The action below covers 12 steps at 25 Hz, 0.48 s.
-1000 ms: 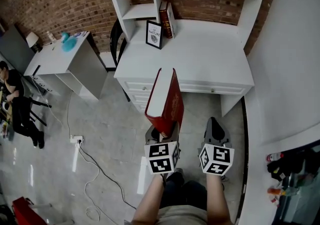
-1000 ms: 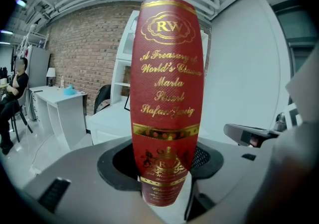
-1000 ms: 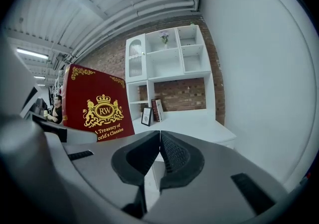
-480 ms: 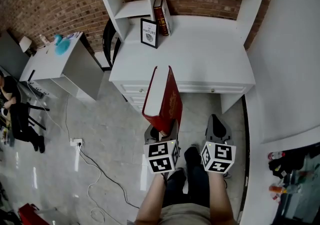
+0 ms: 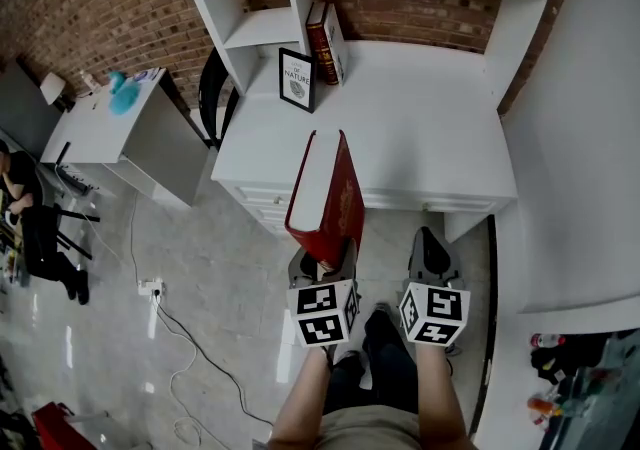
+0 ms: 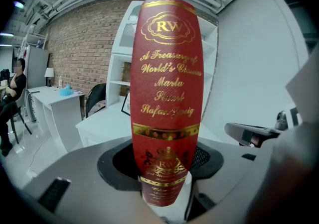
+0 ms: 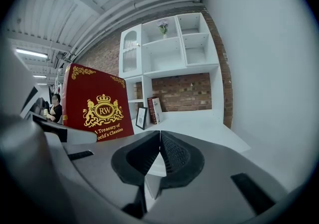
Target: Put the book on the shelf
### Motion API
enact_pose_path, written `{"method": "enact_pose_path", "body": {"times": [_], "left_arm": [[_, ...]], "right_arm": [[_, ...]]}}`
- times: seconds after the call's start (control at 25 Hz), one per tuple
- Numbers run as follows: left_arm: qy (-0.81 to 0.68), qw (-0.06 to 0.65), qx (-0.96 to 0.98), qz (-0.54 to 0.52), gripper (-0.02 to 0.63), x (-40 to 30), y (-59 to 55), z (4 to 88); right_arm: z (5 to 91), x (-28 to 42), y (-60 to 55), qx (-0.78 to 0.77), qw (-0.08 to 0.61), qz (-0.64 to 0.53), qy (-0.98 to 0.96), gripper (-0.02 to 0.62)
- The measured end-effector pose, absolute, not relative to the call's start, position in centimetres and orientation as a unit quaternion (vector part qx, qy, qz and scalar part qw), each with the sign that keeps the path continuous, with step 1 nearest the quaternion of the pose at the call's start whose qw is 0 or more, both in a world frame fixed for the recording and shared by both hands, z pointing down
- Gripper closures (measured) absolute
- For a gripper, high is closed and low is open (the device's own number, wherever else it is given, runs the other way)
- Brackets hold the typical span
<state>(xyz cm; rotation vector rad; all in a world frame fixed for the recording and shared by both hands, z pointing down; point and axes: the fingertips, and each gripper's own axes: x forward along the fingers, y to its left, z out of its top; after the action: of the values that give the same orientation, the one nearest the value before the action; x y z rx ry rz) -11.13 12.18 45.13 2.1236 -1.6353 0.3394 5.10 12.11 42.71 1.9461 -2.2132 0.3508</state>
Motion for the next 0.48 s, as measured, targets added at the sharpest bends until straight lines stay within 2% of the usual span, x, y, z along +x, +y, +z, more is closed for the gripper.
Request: {"method": "enact_pose_path", "body": {"times": [0.48], "left_arm": [[-0.607,0.215,0.756,0.112,0.362,-6.5,2.2,44.4]], "right_arm": [[42.2,10.0,1.9,0.642,0.083,0.116,-0.753,0.578]]}}
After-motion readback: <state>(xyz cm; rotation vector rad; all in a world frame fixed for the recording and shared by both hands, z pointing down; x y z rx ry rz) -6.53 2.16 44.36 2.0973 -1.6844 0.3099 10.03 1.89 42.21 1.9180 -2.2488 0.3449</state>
